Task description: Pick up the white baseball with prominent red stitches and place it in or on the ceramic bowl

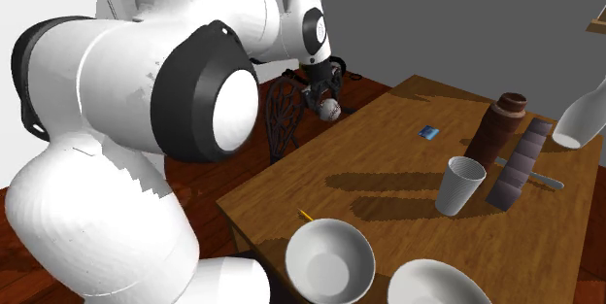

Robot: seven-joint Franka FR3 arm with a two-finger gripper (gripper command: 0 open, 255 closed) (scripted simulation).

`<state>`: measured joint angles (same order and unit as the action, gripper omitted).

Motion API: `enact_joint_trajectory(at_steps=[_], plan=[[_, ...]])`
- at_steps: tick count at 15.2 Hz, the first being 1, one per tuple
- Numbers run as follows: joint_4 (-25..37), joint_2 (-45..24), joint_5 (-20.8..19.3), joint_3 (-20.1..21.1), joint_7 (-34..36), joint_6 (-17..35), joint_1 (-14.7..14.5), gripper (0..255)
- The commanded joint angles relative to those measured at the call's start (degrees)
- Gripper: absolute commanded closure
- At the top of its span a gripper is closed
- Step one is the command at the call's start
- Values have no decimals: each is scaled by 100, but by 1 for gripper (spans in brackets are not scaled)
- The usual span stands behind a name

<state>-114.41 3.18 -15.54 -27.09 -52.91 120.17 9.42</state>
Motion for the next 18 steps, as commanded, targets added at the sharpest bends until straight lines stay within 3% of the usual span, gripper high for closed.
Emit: enact_joint_trajectory(at_steps=[1, 9, 18], plan=[[-494, 472, -260, 16, 122, 48, 20, 255], [-2157, 2406, -1093, 189, 364, -178, 423, 255], [-3605, 4666, -1598, 377, 91, -957, 1168, 255]])
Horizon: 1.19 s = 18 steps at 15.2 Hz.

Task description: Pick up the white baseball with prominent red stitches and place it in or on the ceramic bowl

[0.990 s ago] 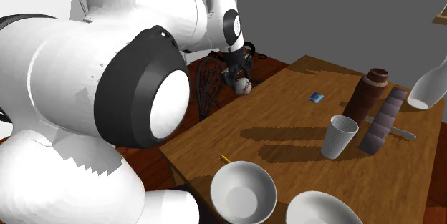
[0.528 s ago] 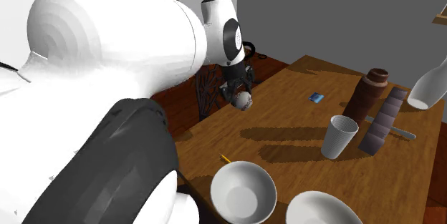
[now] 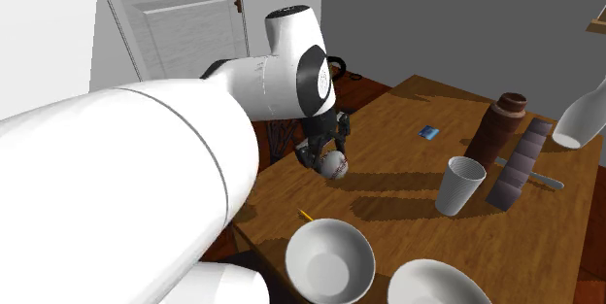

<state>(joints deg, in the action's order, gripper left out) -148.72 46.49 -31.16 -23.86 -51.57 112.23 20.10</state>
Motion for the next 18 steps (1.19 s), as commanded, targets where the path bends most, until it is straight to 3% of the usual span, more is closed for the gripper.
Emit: enact_joint_trajectory(at_steps=[1, 12, 18], plan=[[-306, 596, -70, 67, -113, -284, 197, 255], [-1262, 3382, -331, 50, -1290, -1935, 1335, 255], [-1750, 3570, -582, -204, -1259, -1649, 1496, 255]])
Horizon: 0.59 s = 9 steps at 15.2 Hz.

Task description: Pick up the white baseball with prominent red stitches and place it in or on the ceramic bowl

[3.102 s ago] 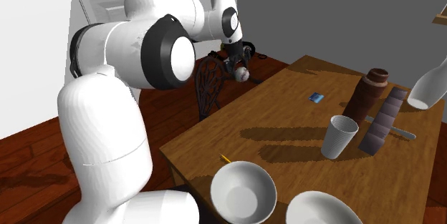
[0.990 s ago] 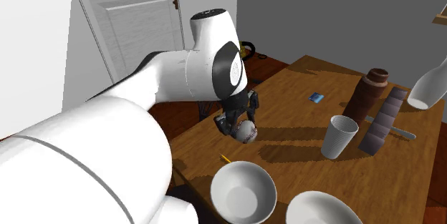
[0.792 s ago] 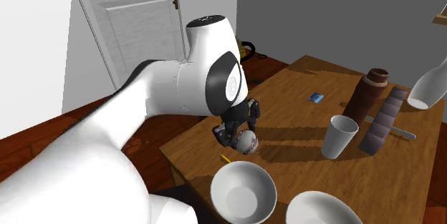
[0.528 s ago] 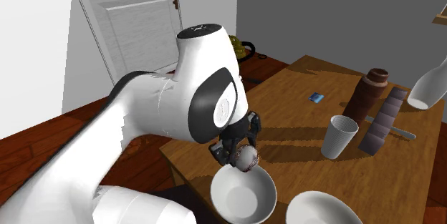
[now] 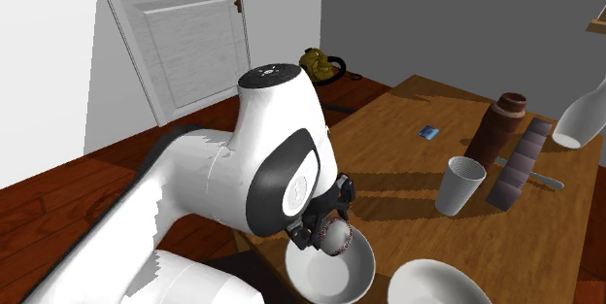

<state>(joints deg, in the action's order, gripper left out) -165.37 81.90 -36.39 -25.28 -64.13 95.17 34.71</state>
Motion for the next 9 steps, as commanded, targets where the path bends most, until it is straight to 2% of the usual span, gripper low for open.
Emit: enact_joint_trajectory(at_steps=[1, 9], plan=[[-165, 57, -107, -109, 2, 107, 66, 255], [-707, 198, -484, -487, 21, 480, 315, 255]])
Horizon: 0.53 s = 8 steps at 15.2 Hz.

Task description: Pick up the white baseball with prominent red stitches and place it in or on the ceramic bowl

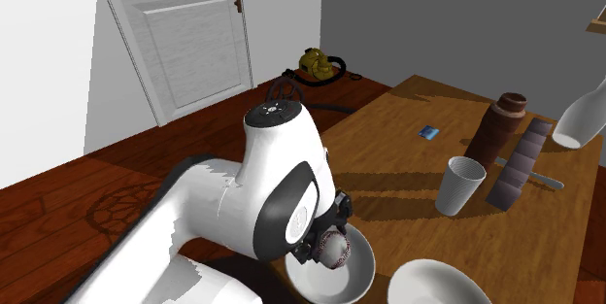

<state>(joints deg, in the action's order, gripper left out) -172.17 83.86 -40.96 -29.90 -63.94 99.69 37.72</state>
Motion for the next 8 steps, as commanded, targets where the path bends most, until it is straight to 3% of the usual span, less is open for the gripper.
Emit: enact_joint_trajectory(at_steps=[1, 6, 7, 8], plan=[[-28, 2, -26, -25, 2, 27, 14, 255], [-28, 2, -26, -25, 2, 28, 14, 255], [-28, 2, -26, -25, 2, 27, 14, 0], [-28, 2, -26, -25, 2, 27, 14, 0]])
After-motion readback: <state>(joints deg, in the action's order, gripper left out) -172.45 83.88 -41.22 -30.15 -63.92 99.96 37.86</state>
